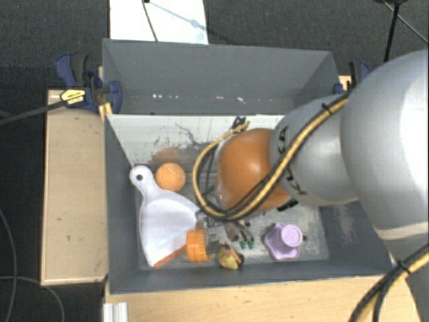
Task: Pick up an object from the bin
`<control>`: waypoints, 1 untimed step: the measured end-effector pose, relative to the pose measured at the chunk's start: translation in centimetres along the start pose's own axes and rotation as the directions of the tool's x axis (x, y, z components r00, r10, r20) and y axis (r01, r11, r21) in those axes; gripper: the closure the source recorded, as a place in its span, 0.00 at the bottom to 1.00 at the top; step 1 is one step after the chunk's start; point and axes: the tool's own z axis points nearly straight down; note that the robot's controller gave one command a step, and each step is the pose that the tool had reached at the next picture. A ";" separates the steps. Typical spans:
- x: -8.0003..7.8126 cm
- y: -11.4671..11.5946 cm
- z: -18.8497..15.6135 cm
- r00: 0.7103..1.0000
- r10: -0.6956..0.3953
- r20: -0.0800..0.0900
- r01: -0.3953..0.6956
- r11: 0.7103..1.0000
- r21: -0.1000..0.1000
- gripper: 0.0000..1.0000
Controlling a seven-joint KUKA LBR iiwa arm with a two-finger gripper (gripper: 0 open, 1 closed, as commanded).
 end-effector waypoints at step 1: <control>0.0 0.0 0.0 1.000 0.003 0.000 -0.003 1.000 0.000 1.00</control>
Offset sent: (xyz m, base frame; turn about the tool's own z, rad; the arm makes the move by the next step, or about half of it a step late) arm 0.0153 0.0089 0.0235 -0.0201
